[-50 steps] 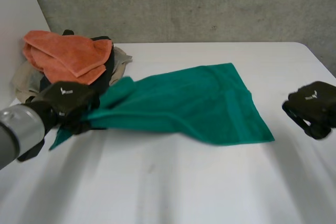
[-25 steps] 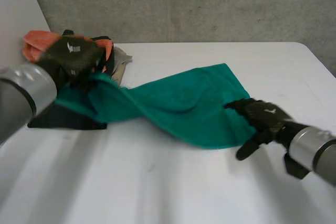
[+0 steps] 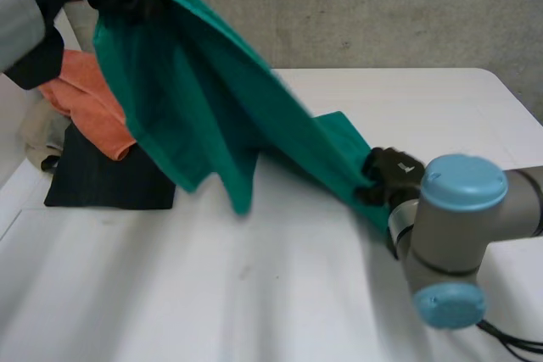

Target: Fold the laundry.

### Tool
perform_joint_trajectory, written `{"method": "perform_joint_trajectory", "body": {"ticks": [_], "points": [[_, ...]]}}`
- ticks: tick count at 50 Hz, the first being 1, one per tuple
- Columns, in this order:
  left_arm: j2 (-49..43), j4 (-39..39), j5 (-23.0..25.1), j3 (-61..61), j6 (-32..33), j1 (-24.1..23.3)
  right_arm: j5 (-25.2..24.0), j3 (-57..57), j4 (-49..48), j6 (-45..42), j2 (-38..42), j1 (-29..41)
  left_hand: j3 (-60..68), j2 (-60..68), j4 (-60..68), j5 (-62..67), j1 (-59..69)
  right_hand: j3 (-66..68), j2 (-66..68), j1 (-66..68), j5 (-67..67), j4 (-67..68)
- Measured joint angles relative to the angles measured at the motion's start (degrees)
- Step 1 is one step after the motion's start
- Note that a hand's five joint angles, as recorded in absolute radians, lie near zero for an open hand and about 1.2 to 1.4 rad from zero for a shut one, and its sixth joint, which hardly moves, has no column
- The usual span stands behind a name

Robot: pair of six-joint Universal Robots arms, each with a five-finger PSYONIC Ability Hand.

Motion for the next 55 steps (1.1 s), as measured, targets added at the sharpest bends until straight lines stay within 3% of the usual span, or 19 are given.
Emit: {"method": "perform_joint_trajectory", "body": {"ticks": [1,5,10,13,16,19,21,22,25,31,38,45,52,55], "points": [[0.54,0.05,0.07,-0.11,-0.34,0.42,-0.36,-0.40,-0.24,-0.75,-0.25,-1.82,0.00,0.01,0.00,0.00,0.00,8.16,7.91,6.77,8.74,8.26],[1.93,0.11,0.82,-1.24,-0.83,2.30,-3.95,-0.03,-1.15,-4.12,-3.76,-7.43,0.00,0.01,0.00,0.00,0.00,10.65,9.43,6.77,9.55,11.05],[3.59,-0.32,4.62,-4.96,-0.94,7.24,-18.00,0.65,0.69,-14.70,-16.01,-18.67,0.00,0.02,0.01,0.00,0.00,10.68,9.43,6.77,9.55,11.19],[3.97,-1.36,8.11,-7.42,-0.80,10.40,-26.61,-2.04,7.97,-21.19,-23.16,-24.70,0.00,0.02,0.01,0.00,0.00,10.74,9.43,6.77,9.55,11.28],[3.92,-2.83,10.81,-9.11,-0.65,12.53,-31.96,-5.99,16.49,-25.78,-27.73,-29.23,0.00,0.02,0.01,0.00,0.00,10.86,9.43,6.77,9.55,11.34],[3.09,-5.57,13.39,-10.83,-0.14,14.35,-36.83,-11.68,27.59,-31.00,-30.80,-33.93,0.00,0.02,0.01,0.00,0.00,10.87,9.43,6.77,9.56,11.35],[2.73,-6.28,13.83,-11.19,0.08,14.61,-37.69,-12.75,29.68,-32.07,-31.11,-34.71,0.00,0.02,0.01,0.00,0.00,10.87,9.43,6.77,9.55,11.36],[1.60,-7.96,14.53,-11.97,0.99,15.02,-40.53,-16.32,36.76,-36.19,-31.55,-37.00,0.00,0.02,0.01,0.00,0.00,10.87,9.43,6.77,9.55,11.36],[-0.98,-10.14,14.94,-13.29,3.39,15.16,-43.07,-20.42,45.69,-42.84,-30.62,-38.86,0.00,0.02,0.01,0.00,0.00,10.87,9.43,6.77,9.55,11.36],[-8.75,-10.89,14.01,-14.68,9.56,14.35,-41.08,-24.25,55.17,-53.79,-24.22,-37.66,0.00,0.02,0.01,0.00,0.00,10.87,9.43,6.77,9.87,11.36],[-19.96,-4.78,11.83,-8.62,12.89,12.09,-33.15,-25.83,50.24,-53.21,-13.75,-31.58,0.00,0.02,0.02,0.01,0.00,10.87,9.43,6.77,10.50,11.37],[-29.98,12.87,8.22,6.46,11.89,9.59,-25.62,-30.58,29.22,-40.41,-6.62,-25.92,0.01,0.04,0.12,0.54,0.00,10.87,9.43,6.77,10.99,11.37],[-32.44,39.86,4.92,16.99,6.70,8.45,-17.70,-32.79,-3.20,-25.10,-7.74,-23.65,0.02,0.06,0.20,0.54,0.00,10.89,9.43,6.77,10.99,11.38],[-31.96,44.88,4.21,17.50,3.67,8.39,-16.63,-32.89,-9.79,-23.03,-8.26,-23.25,0.02,0.06,0.20,0.53,0.00,10.89,9.43,6.77,10.99,11.38]]}}
